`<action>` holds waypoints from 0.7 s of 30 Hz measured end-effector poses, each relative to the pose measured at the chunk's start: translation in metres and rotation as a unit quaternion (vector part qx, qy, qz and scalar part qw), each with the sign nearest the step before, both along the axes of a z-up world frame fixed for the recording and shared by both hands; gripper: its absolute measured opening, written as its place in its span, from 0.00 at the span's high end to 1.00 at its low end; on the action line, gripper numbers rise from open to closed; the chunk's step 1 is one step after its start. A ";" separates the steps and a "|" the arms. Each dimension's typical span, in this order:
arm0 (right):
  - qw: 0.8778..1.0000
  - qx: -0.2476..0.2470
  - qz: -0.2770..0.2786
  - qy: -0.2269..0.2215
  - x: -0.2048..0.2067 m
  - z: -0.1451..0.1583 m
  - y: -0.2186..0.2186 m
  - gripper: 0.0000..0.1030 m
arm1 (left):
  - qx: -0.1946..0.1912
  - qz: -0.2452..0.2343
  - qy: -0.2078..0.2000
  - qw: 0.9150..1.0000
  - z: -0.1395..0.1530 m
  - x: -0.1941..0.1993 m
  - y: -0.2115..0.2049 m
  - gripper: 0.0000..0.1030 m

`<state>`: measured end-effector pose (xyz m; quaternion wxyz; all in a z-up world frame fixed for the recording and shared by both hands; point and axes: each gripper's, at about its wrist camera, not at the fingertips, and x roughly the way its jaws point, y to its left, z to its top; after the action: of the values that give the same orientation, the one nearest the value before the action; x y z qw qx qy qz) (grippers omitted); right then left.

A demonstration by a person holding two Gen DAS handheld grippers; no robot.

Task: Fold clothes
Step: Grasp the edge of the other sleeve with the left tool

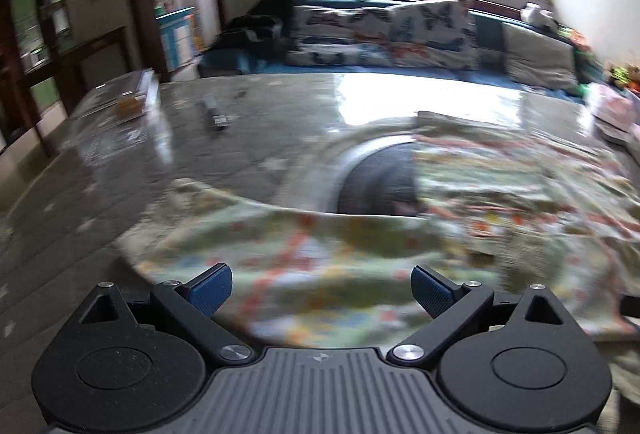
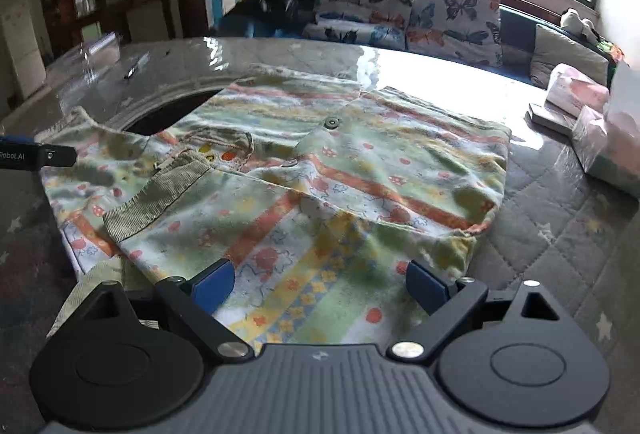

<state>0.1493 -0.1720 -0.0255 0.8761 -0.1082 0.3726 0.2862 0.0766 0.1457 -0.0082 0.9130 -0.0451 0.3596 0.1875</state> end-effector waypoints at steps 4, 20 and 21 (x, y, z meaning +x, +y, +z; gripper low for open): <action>1.000 0.012 -0.007 -0.010 -0.001 -0.007 -0.002 0.03 | 0.003 0.052 0.002 0.999 -0.003 -0.005 0.035 0.05; 0.999 0.022 -0.005 -0.044 -0.009 -0.018 -0.003 0.00 | -0.018 0.151 -0.014 0.988 -0.013 -0.010 0.118 0.15; 0.999 0.023 -0.005 -0.044 -0.009 -0.018 -0.004 0.00 | -0.020 0.153 -0.014 0.988 -0.013 -0.010 0.119 0.15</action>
<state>0.1402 -0.1757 -0.0432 0.8955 -0.0986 0.3273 0.2850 0.0665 0.2647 -0.0216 0.8776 -0.1204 0.3390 0.3169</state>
